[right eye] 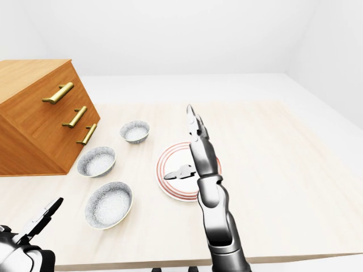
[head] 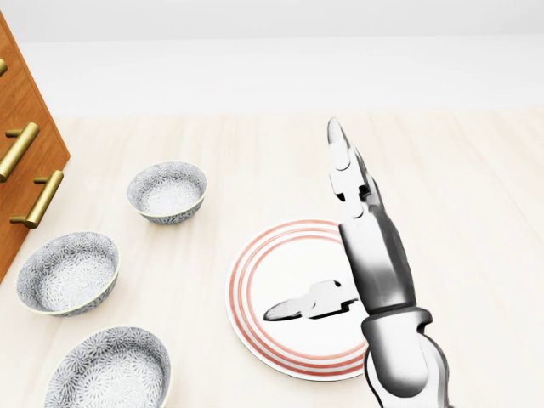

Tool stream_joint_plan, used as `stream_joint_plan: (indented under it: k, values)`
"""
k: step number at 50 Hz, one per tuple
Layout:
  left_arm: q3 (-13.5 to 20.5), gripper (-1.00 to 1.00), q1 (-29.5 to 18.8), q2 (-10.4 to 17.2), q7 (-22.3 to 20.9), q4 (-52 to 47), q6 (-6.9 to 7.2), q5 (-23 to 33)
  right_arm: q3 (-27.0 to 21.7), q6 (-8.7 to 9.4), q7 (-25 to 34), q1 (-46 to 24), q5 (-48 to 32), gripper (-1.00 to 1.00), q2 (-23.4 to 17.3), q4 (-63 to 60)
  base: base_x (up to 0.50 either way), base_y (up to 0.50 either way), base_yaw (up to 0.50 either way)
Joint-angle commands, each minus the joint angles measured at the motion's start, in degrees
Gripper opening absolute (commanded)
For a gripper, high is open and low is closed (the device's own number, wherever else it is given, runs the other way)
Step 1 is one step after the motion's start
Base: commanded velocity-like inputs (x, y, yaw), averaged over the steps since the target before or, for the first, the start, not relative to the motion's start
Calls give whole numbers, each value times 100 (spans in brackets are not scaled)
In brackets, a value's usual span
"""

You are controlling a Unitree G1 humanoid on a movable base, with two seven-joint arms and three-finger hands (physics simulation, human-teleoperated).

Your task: Put the bowl at the front on the plate.

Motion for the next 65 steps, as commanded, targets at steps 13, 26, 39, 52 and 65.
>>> stream_joint_plan:
  k: [13,26,39,52,65]
  values:
    - [14,100,5,2,0,-79,0,-38,603,0,1289,-830,-3995,100,476,41,0,0,0]
    - [37,100,-17,-14,0,-81,0,-77,677,0,1737,-1061,-5450,100,876,555,0,0,0]
    - [28,100,25,-9,0,-105,0,-100,791,0,2212,-1086,-7003,100,1031,667,0,0,0]
    - [73,100,33,-47,0,-216,0,-88,826,0,2433,-1004,-7902,100,1121,739,0,0,0]
    - [53,100,5,-27,0,-140,0,-79,805,0,2626,-954,-7928,100,1146,658,0,0,0]
